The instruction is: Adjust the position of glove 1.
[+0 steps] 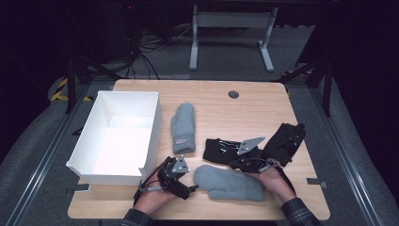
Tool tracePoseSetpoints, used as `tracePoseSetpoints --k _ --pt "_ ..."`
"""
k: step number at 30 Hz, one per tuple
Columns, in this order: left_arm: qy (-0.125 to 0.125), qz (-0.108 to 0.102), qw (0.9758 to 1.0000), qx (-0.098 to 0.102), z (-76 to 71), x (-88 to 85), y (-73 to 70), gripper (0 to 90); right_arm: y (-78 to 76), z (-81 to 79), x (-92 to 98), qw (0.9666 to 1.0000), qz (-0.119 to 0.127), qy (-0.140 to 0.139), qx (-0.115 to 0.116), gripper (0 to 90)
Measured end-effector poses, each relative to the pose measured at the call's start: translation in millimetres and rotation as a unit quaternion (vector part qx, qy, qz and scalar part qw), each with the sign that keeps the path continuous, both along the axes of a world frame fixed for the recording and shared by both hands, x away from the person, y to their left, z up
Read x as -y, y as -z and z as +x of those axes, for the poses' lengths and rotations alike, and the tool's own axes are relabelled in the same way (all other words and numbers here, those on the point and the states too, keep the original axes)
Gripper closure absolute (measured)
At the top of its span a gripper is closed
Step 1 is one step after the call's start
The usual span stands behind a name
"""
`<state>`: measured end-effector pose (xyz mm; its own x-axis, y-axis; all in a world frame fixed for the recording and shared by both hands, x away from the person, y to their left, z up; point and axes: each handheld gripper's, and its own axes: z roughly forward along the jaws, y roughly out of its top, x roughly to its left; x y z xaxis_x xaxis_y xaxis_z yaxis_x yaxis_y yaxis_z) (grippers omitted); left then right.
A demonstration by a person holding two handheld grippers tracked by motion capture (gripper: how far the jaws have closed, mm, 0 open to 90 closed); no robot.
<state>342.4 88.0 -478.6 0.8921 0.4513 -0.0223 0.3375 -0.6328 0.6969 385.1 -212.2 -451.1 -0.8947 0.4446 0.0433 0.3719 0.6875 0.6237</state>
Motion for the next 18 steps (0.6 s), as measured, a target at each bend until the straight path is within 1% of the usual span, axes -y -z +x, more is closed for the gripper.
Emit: tracePoseSetpoints --k 1,2,4,5,6,7,9,12,15,16,17,18 --pt "0.000 0.000 1.0000 0.000 0.0 0.0 0.0 3.8 0.5 2.1 -1.1 1.0000 -0.006 -0.001 0.004 90.0" --pt "0.000 0.000 1.0000 0.000 0.0 0.0 0.0 3.8 0.9 4.4 -1.9 1.0000 -0.006 0.001 0.005 90.0" --pt "0.000 0.000 1.0000 0.000 0.1 0.0 0.0 3.8 1.3 10.7 -3.2 0.9998 -0.004 0.015 0.009 90.0" --pt "0.000 0.000 1.0000 0.000 0.1 0.0 0.0 3.9 1.3 10.7 -3.2 0.9998 -0.004 0.015 0.009 90.0" --pt "0.000 0.000 1.0000 0.000 0.1 0.0 0.0 3.8 0.7 19.5 -2.7 0.9995 -0.008 0.026 0.015 90.0" --pt "0.000 0.000 1.0000 0.000 0.1 0.0 0.0 3.8 0.7 19.5 -2.7 0.9995 -0.008 0.026 0.015 90.0" --pt "0.000 0.000 1.0000 0.000 0.1 0.0 0.0 3.8 0.7 28.6 -1.1 0.9990 -0.010 0.040 0.020 90.0" --pt "0.000 0.000 1.0000 0.000 0.1 0.0 0.0 3.8 0.7 36.8 1.1 0.9983 -0.009 0.052 0.025 90.0" --pt "-0.003 0.000 1.0000 -0.002 -0.3 0.3 -0.3 4.0 -4.9 35.0 5.7 0.9983 0.008 0.052 0.027 90.0" --pt "-0.003 -0.002 1.0000 -0.003 -1.8 0.4 -2.0 7.8 -10.1 30.2 9.3 0.9981 0.018 0.051 0.030 90.0" --pt "-0.003 -0.002 1.0000 -0.003 -1.8 0.4 -2.0 11.5 -10.1 30.2 9.3 0.9981 0.018 0.051 0.030 90.0" --pt "-0.006 -0.001 1.0000 -0.007 -3.7 0.1 -4.5 11.5 -13.1 26.9 12.1 0.9980 0.022 0.051 0.031 90.0"
